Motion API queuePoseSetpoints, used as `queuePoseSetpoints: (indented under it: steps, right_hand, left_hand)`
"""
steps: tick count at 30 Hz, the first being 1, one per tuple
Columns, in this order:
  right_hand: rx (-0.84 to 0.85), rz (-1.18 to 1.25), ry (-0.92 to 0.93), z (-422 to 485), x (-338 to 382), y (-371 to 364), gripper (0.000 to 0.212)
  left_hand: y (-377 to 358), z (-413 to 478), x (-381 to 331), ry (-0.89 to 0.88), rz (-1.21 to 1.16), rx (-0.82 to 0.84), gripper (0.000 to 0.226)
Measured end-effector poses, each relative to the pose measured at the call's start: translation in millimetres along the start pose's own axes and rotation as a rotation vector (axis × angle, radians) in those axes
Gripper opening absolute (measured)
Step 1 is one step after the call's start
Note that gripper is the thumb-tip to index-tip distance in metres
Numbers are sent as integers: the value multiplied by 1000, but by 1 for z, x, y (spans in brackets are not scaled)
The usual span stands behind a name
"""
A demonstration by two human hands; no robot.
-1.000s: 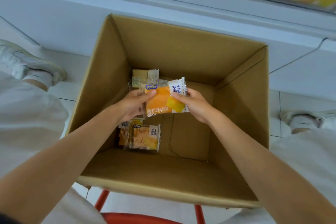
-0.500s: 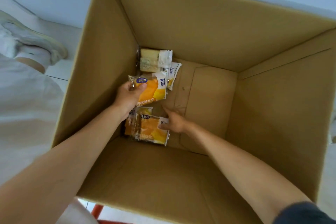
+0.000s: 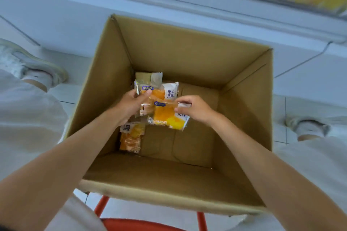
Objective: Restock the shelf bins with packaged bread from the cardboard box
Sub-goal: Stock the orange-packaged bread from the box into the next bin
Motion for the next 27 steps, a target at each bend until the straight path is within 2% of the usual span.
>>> queuePoseSetpoints:
  steps: [3,4,6,7,9,10,11,14,15,20,23,26,27]
  right_hand:
    - [-134,138,40,-35,28,44,26]
    - [-181,206,57,-49,36,56,28]
    - [-286,329,102,-72,47,77,39]
    - [-339,349,120,-84,53,86,55]
    - [-412,291,103,-101,60,100,100]
    - [-400,286,62,-109,60,103,113]
    - [-363,305,30,-113,59,107,113]
    - [-310,345,92,-142,80,123,51]
    - [-340,352,134,-150,88,134,43]
    - [-496,443,297,-197,120,203,31]
    - [-627,470,374,-223,130,262,22]
    - [-774,511,418,-249,136,329,31]
    - [-818,518,426,-255,137,350,33]
  left_hand:
    - [-24,-17,-45,-17,-29,86,85]
    - [-29,-22,-62,-59,-2,98,90]
    - [-38,-36,-95,-180,60,105,60]
    - [-43,-41,-110,-236,65,99,49]
    - [-51,-54,-133,-282,38,101,60]
    - [-57,-60,-144,-282,11,117,67]
    - [-63,-64,-155,-278,-14,141,72]
    - [-79,-72,-190,-287,-2,132,92]
    - [-84,-73,-205,-317,12,125,92]
    - [-111,-68,-296,-569,105,104,43]
    - [-128,-60,-358,-813,264,82,45]
    - [-132,-57,-417,-1109,426,-50,30]
    - [-133,-54,-431,-1186,509,-101,34]
Point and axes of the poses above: each hand's wrist, its own z-axis towards the middle knuckle, its own y-axis out of the back of the hand, x = y × z, the point moved 10 cm from there along z, towards the middle knuckle, and after that the axes turned 15 degrees about -y, right-handed, at the moved point
